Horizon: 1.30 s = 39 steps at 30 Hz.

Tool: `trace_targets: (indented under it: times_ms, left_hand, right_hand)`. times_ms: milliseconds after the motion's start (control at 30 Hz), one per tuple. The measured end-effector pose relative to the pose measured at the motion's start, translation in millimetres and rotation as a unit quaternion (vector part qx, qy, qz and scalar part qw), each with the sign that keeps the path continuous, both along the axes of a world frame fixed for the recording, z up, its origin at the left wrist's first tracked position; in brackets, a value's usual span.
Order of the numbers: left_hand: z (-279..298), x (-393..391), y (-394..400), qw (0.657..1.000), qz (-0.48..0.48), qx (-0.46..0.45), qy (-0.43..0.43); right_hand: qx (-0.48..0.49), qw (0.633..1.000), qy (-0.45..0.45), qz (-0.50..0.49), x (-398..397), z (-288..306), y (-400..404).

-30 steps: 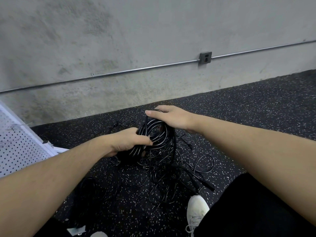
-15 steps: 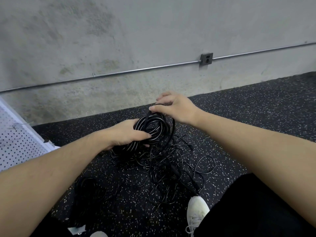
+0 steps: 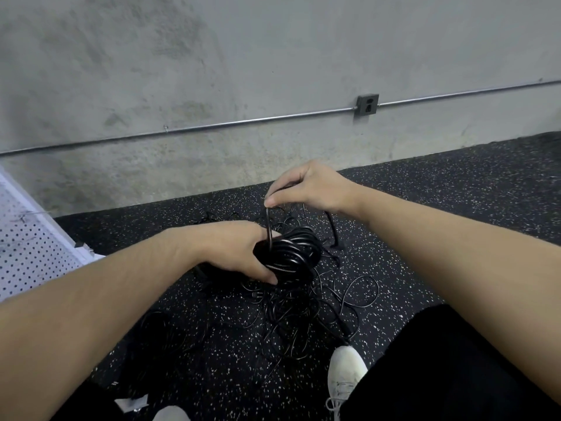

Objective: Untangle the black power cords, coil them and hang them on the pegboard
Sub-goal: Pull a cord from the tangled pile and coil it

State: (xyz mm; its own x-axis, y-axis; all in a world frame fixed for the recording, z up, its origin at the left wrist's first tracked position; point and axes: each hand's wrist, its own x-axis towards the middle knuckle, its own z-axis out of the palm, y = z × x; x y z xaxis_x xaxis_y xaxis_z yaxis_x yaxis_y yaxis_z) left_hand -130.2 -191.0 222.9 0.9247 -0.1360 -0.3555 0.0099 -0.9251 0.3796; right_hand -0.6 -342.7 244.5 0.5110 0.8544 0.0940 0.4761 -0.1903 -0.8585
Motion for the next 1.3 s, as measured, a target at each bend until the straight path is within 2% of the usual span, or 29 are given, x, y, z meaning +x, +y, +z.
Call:
trace_targets:
  times_ms: [100, 167, 300, 400, 533, 633, 767, 833, 967, 1100, 1200, 1300]
  left_hand:
    - [9, -4, -2, 0.997, 0.009, -0.024, -0.075]
    - [15, -10, 0, 0.990, 0.047, -0.045, -0.127]
    - [20, -14, -2, 0.962, 0.117, -0.104, -0.223]
    - [20, -12, 0, 0.948, 0.180, -0.126, -0.232]
    - [12, -14, 5, 0.927, 0.224, -0.187, -0.237]
    - [5, -11, 13, 0.914, 0.228, -0.163, -0.293]
    - [-4, -6, 29, 0.905, 0.266, -0.113, -0.313]
    - [-8, -6, 34, 0.901, 0.282, -0.092, -0.317]
    - [-8, 0, 30, 0.876, 0.326, -0.093, -0.344]
    - [-6, 5, 36, 0.858, 0.381, -0.071, -0.338]
    - [-10, 2, 42, 0.875, 0.374, -0.001, -0.307]
    - [-19, 3, 43, 0.906, 0.331, 0.060, -0.257]
  right_hand:
    - [0.022, 0.999, 0.030, -0.028, 8, -5, 3]
    - [0.002, 0.997, 0.067, -0.036, 15, -13, 2]
    - [-0.094, 0.995, 0.017, -0.033, 23, -36, -4]
    - [-0.136, 0.990, 0.015, -0.034, 14, -39, -5]
    - [-0.213, 0.977, 0.000, 0.032, 7, -43, -1]
    - [-0.224, 0.973, 0.002, 0.052, 0, -38, 2]
    - [-0.247, 0.966, 0.006, 0.075, -6, -38, 3]
    - [-0.250, 0.965, -0.025, 0.073, -7, -37, 2]
    - [-0.253, 0.952, -0.149, 0.085, -16, -30, 9]
    - [-0.233, 0.946, -0.193, 0.115, -22, -29, 16]
    - [-0.200, 0.948, -0.228, 0.094, -17, -20, 15]
    - [-0.182, 0.948, -0.260, 0.025, -13, -13, 14]
